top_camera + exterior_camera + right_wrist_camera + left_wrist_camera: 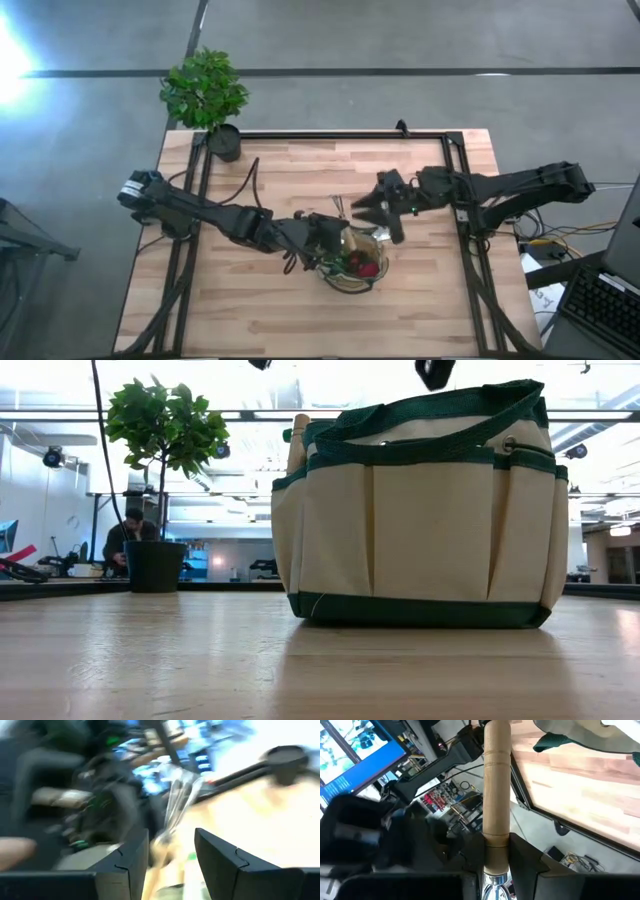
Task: Pick & Place Garden tools in Gardening bag
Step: Put the gardening hand rake into the gardening bag
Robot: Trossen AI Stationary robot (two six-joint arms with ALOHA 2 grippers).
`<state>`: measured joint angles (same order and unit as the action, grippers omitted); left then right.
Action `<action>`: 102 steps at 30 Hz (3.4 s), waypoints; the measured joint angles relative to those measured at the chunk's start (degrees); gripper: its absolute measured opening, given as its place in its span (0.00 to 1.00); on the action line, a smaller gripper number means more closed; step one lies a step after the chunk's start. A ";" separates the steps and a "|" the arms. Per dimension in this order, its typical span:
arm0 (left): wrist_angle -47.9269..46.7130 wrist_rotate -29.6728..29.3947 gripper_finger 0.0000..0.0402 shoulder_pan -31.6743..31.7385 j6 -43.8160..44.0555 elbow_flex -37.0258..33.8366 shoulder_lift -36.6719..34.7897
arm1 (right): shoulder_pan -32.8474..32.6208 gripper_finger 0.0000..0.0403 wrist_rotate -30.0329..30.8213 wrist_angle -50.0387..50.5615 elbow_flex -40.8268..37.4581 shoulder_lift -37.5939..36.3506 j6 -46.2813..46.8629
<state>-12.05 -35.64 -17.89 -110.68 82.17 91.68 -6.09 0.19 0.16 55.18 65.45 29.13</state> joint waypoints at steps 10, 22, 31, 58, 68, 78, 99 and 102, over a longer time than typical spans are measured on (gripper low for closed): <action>-0.34 -1.26 0.16 0.54 1.46 0.28 0.04 | -0.51 0.45 11.56 13.86 13.82 8.29 -6.16; -1.20 -2.66 0.16 0.56 2.05 0.22 0.04 | -0.52 0.39 11.56 14.61 16.61 11.37 -6.65; -1.66 -2.64 0.16 0.56 3.34 0.21 0.04 | -0.50 0.39 10.44 14.72 18.80 14.33 -7.15; 4.35 0.66 0.52 0.17 24.06 0.04 0.22 | -0.02 0.02 13.55 16.17 18.88 11.16 -16.29; 0.12 -14.85 0.55 -0.58 51.48 0.04 -0.68 | -1.89 0.02 15.17 19.09 18.79 3.81 -19.38; -5.15 -2.01 0.41 1.46 83.48 -8.93 -11.29 | -17.27 0.02 19.10 8.55 11.50 1.22 -26.02; 45.10 -2.46 0.36 2.08 86.78 -41.49 -24.39 | -25.20 0.02 23.57 -54.48 -19.56 8.23 -26.33; 45.48 -3.31 0.36 2.25 88.00 -42.30 -24.24 | -26.35 0.02 23.78 -57.87 -19.69 12.35 -30.28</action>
<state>33.43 -38.95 -15.64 -22.67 39.87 67.44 -32.43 23.97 -57.71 35.49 77.81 -1.15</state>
